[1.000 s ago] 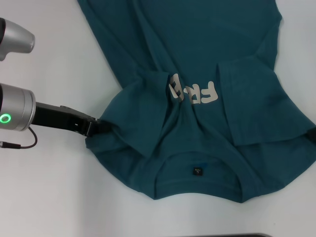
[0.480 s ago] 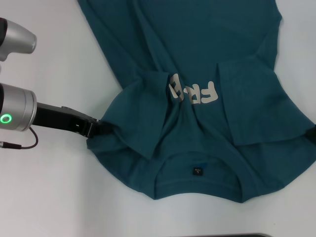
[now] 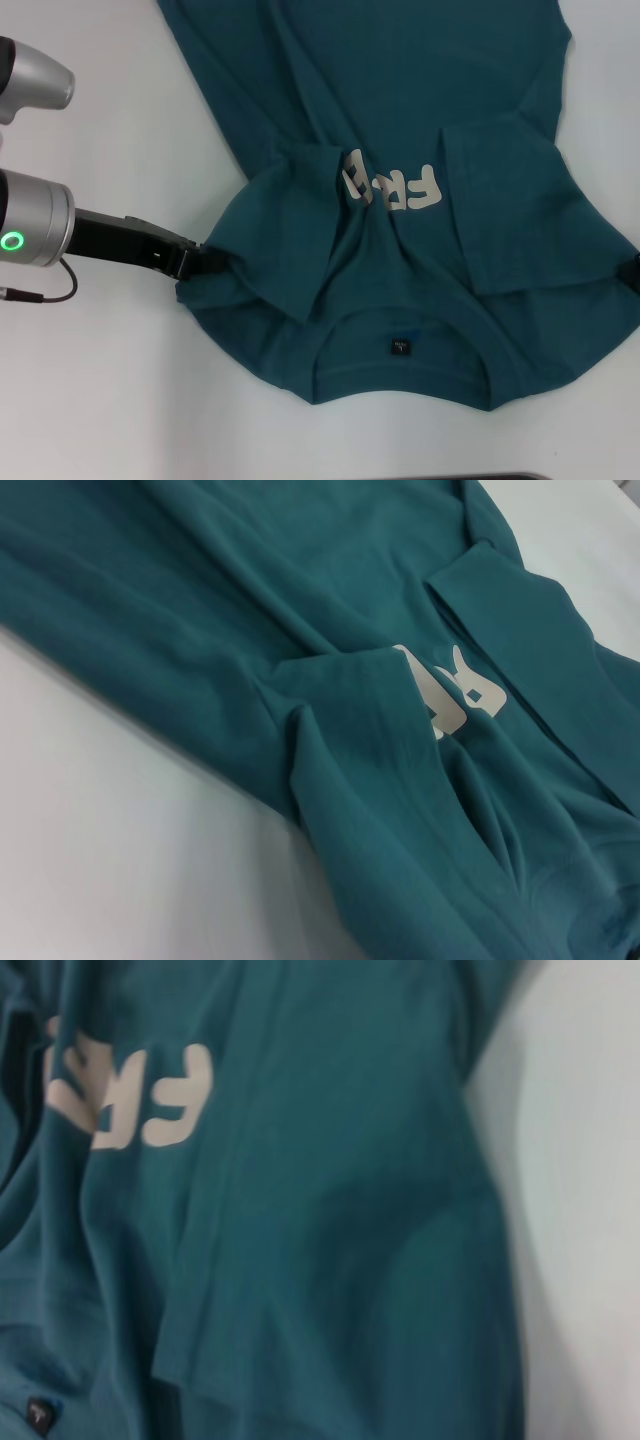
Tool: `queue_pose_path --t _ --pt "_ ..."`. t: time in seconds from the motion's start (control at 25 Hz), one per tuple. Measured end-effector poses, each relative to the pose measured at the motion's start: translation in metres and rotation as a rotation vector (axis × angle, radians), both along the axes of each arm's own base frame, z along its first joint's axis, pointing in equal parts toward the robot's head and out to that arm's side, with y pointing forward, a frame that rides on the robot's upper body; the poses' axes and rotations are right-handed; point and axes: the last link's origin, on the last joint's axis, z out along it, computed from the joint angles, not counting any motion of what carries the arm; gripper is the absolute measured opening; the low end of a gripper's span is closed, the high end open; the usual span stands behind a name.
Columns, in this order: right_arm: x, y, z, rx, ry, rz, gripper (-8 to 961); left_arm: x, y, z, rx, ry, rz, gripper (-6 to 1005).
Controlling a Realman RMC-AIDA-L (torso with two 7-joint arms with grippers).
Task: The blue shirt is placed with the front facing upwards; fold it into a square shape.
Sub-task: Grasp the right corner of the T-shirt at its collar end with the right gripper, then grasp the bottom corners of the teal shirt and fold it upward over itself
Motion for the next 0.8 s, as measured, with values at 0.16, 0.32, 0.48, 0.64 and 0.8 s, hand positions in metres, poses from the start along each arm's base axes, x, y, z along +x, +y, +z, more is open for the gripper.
queue_pose_path --t 0.16,0.32,0.48,0.64,0.8 --pt "-0.001 0.000 0.001 -0.005 -0.002 0.011 286 -0.001 0.000 0.000 0.000 -0.002 0.005 29" --pt "0.000 0.001 0.004 -0.001 -0.006 0.013 96 -0.002 -0.001 -0.001 -0.003 -0.005 0.009 29" --pt "-0.002 0.002 0.010 0.005 -0.010 0.027 35 -0.003 -0.001 0.001 0.000 -0.010 0.017 29" --pt "-0.006 0.003 0.018 0.012 -0.004 0.042 4 -0.009 -0.003 0.006 -0.008 -0.030 0.040 29" --pt "-0.008 -0.001 0.027 0.010 0.026 0.056 4 -0.015 -0.009 0.016 -0.019 -0.078 0.066 29"
